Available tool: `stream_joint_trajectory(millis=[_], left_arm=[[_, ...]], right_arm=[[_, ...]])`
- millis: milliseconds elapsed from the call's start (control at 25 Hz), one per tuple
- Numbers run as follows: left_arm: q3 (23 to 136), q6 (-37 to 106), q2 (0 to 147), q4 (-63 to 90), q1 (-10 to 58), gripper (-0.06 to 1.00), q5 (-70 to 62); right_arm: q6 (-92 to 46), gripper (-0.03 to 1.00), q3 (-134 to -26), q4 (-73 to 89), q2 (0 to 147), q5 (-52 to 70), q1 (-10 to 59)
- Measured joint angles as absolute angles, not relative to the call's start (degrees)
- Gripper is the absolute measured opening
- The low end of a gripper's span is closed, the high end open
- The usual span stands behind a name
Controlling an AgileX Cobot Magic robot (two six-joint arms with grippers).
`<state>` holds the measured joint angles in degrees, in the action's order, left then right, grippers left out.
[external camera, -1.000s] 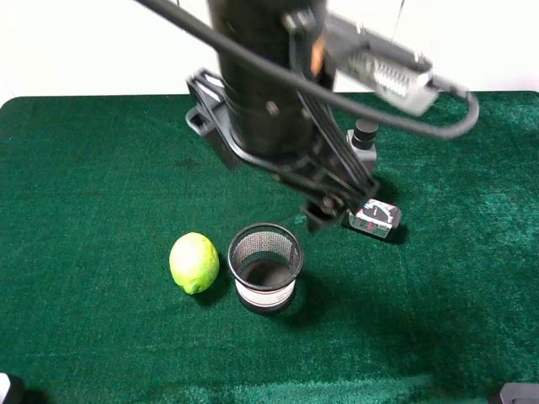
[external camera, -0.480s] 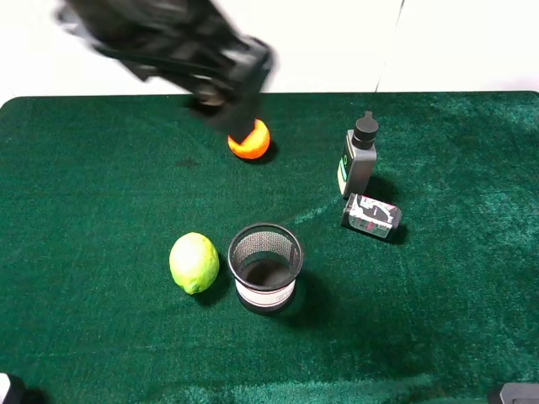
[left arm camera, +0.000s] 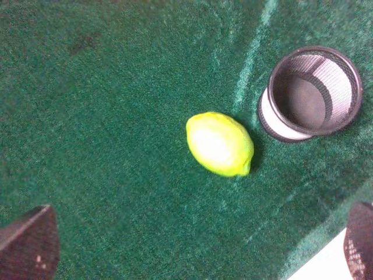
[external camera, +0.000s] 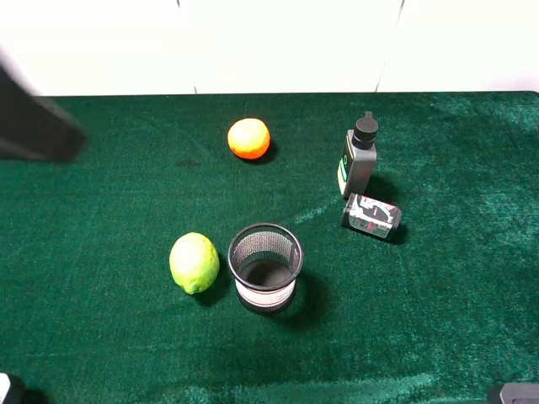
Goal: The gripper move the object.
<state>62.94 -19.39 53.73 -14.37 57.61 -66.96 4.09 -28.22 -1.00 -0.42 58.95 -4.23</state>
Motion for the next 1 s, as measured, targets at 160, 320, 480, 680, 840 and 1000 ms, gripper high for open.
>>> stream_joint_trajectory(millis=[160, 320, 480, 680, 840, 1000], left_arm=[[58.3, -19.4, 46.0, -14.4, 57.6, 0.99, -67.0], [53.3, -18.9, 40.0, -13.7, 53.7, 0.99, -67.0], [48.9, -13.7, 36.1, -12.1, 44.8, 0.99, -66.9], [44.8, -5.6, 30.1, -8.8, 31.8, 0.99, -65.3], [41.5, -1.8, 24.9, -5.6, 21.9, 0.99, -64.2], [37.4, 0.7, 19.6, -3.4, 14.0, 0.99, -63.6]], right_arm=[[4.1, 0.57, -28.2, -1.0, -0.4, 59.0, -4.2], [4.1, 0.57, -28.2, -1.0, -0.4, 59.0, -4.2], [4.1, 0.57, -28.2, -1.0, -0.4, 59.0, -4.2], [4.1, 0.57, -28.2, -1.0, -0.4, 59.0, -4.2], [4.1, 0.57, -28.2, -1.0, -0.4, 59.0, -4.2], [4.1, 0.57, -28.2, -1.0, -0.4, 59.0, -4.2]])
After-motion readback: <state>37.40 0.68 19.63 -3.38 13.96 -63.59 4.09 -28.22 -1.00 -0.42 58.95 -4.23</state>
